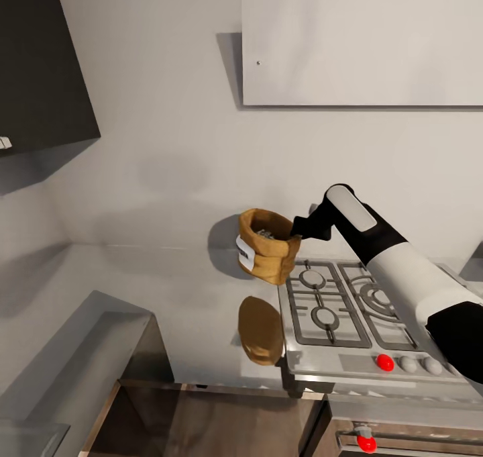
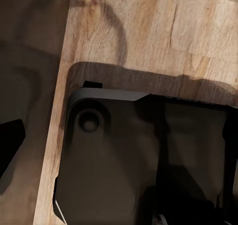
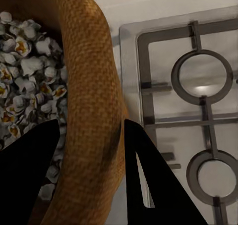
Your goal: In the kitchen, take the popcorn bag from the countertop, put it into the microwave, and heat it until the popcorn is cooked so the cooked popcorn ends up inside the bag.
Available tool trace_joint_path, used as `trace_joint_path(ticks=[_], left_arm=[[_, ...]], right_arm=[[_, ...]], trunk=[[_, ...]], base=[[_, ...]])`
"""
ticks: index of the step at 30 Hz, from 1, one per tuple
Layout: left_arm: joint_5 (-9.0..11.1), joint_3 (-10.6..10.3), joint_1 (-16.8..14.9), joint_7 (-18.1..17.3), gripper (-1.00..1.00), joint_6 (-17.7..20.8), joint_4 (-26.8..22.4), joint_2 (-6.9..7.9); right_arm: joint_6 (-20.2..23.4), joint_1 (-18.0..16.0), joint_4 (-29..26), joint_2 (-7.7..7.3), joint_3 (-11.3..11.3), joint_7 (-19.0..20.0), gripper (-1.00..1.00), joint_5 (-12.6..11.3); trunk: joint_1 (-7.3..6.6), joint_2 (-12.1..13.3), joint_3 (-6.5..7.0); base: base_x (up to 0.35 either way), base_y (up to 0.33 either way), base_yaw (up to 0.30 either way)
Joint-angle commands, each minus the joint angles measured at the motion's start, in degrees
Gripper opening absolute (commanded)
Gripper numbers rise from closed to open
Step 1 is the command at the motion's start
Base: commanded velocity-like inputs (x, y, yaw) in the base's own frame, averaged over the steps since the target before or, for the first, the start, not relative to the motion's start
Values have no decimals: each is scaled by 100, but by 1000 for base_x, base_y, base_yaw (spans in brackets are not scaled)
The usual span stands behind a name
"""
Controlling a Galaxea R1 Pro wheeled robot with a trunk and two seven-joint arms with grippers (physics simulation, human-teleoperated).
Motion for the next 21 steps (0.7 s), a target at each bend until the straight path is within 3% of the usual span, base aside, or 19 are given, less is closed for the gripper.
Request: trace_joint_path(ticks=[1, 7, 18, 21], left_arm=[[-3, 23, -5, 1, 100, -19, 4, -2], [-1, 29, -4, 1, 100, -19, 4, -2], [-1, 29, -2, 1, 100, -19, 4, -2], [-1, 29, -2, 1, 100, -19, 4, -2]], right_arm=[[17, -9, -14, -5, 23, -56, -100, -55], [244, -18, -34, -2, 23, -25, -100, -56], [273, -11, -169, -17, 30, 19, -100, -56], [273, -3, -438, -47, 39, 58, -100, -56]], trunk=[[4, -13, -13], [4, -13, -13], [4, -13, -13], [4, -13, -13]], base=[[0, 0, 0], [0, 0, 0], [0, 0, 0], [0, 0, 0]])
